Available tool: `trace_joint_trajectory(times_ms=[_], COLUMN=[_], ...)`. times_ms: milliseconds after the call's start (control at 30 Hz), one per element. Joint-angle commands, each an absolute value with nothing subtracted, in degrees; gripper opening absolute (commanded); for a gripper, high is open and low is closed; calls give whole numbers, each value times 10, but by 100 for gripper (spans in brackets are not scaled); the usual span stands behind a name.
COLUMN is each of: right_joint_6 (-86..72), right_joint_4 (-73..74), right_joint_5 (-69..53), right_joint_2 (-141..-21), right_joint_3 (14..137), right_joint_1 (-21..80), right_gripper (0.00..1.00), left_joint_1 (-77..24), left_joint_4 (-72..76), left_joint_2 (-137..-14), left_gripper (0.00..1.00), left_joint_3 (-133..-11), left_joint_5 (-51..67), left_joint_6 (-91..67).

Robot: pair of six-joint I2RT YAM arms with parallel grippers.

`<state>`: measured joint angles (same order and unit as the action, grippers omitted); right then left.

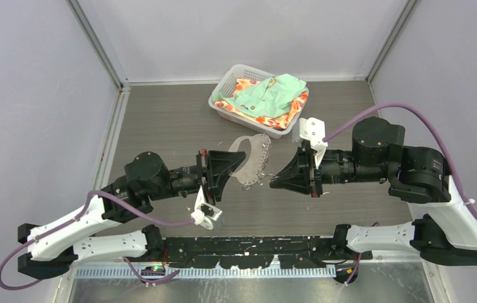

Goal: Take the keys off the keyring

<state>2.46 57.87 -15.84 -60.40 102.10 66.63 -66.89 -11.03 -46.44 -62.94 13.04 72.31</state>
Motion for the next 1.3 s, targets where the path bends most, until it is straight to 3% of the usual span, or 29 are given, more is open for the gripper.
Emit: trace_joint_trajectory(times_ms=[0,267,567,933,1267], right_joint_6=[22,30,48,43,46], right_joint_4=[580,591,593,597,614], right_joint_5=[-170,-159,-151,-47,-88], right_joint_2=[-602,-615,-625,-632,-656], right_joint_3=[1029,1037,1051,1032,1042], right_joint_1=[666,667,666,666,666], right_gripper=[1,1,1,1,1], left_joint_1=[-665,-658,-592,-520,-519], left_joint_4=[-138,-204,-241,-195,-126], left_joint_2=[-465,-479,-490,-488,-493], left_gripper=[0,0,0,0,0], left_joint_3=[-667,-697,-704,-669,-616], left_joint_5=[122,140,245,387,416], left_joint_6=[680,643,560,457,407])
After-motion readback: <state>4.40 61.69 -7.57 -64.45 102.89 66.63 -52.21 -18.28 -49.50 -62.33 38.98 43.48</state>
